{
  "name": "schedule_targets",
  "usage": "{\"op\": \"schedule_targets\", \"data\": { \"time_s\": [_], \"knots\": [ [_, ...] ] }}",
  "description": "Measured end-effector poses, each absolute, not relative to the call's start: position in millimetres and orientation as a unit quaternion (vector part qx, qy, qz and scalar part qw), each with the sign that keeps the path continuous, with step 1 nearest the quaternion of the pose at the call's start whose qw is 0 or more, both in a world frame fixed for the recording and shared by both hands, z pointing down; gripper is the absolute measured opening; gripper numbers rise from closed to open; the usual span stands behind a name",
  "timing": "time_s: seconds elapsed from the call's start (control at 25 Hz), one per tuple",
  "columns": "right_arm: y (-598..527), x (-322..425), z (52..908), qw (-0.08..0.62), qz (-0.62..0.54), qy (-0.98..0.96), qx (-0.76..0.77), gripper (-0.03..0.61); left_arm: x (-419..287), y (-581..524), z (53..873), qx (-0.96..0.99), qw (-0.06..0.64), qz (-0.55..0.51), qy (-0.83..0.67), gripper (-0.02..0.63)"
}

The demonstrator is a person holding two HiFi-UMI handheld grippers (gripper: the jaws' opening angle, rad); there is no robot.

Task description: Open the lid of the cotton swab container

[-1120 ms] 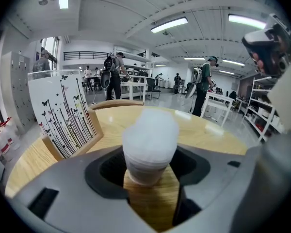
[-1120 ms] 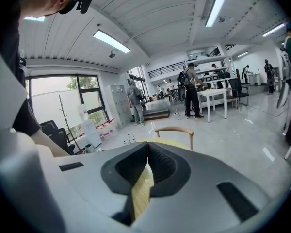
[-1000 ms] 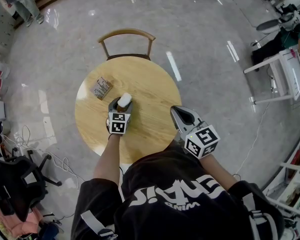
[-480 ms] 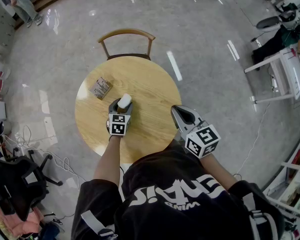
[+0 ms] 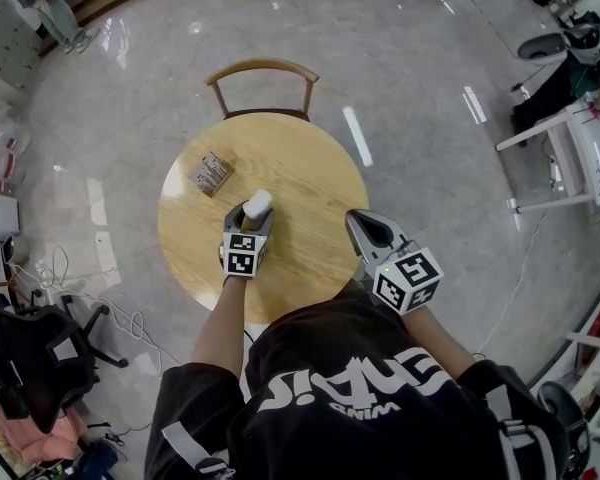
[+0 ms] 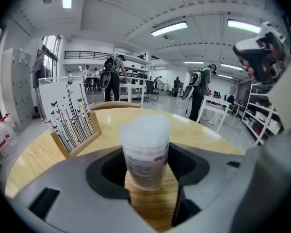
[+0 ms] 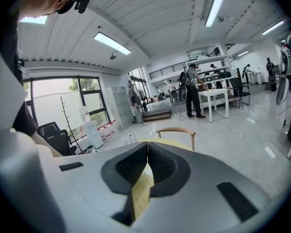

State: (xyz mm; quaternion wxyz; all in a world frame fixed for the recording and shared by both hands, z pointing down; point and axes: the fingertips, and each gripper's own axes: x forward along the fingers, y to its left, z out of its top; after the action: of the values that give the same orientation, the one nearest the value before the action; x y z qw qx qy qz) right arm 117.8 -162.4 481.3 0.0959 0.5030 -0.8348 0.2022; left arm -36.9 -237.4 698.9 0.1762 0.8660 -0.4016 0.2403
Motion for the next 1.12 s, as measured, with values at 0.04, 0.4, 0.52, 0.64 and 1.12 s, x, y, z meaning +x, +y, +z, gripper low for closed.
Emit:
{"op": "schedule_targets", "data": {
  "time_s": [0.04,0.4,0.52,0.64,1.12],
  "knots": [
    [-162,117,481,0.095,0.202,-0.836,0.502,0.002,-38,-237,697,0.867,0.176,0.239,-0.401,0.255],
    [-158,117,480,0.092,0.199,-0.84,0.496,0.002,-37,-229,668,0.872,0.176,0.216,-0.403,0.255],
    [-158,118,479,0.09,0.201,-0.84,0.495,0.002,-34,-223,655,0.873,0.179,0.214,-0.399,0.255],
    [-158,119,477,0.087,0.203,-0.842,0.493,0.002,-30,-216,639,0.878,0.178,0.205,-0.394,0.255],
    [-171,97,470,0.078,0.199,-0.859,0.466,0.002,-39,-195,581,0.893,0.169,0.185,-0.374,0.255]
  ]
}}
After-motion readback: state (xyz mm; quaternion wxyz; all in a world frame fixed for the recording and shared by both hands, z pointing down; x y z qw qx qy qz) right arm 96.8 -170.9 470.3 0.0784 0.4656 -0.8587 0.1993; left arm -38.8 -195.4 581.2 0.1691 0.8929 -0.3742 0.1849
